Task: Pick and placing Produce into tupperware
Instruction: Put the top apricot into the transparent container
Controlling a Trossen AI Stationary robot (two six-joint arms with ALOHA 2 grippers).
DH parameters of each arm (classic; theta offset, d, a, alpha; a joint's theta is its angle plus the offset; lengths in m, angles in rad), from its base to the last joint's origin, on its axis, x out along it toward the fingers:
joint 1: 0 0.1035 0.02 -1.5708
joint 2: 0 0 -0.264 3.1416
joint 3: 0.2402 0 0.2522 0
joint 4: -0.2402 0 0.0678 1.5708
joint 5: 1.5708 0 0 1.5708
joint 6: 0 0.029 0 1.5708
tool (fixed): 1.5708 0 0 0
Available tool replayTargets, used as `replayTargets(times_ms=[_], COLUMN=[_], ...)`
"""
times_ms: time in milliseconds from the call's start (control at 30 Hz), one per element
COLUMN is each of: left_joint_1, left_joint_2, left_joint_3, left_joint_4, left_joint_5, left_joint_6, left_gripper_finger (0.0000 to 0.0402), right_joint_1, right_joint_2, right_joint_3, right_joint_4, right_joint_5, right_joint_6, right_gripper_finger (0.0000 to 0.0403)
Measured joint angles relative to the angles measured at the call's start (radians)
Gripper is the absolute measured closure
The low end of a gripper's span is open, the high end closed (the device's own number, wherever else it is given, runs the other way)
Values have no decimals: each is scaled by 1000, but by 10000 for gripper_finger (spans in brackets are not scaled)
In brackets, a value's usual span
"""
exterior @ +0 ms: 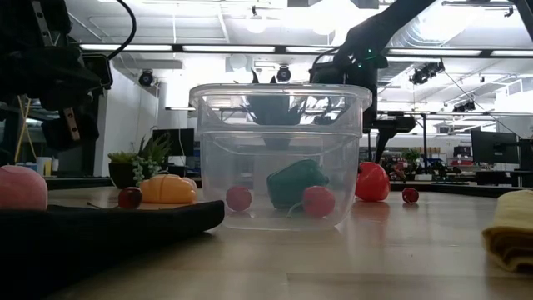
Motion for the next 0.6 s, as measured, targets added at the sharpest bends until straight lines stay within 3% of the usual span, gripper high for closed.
replayTargets(times_ms=[600], left_joint_1=[0], left_joint_2=[0], left_joint_3=[0], left_joint_4=[0], left_joint_5=[3], left_joint_6=[1], left_gripper_finger=[401], right_joint_1=[0], right_joint_2=[1], right_joint_3=[0], right_joint_4=[-31], right_joint_5=[-22], right_joint_6=[-5], right_gripper_finger=[160])
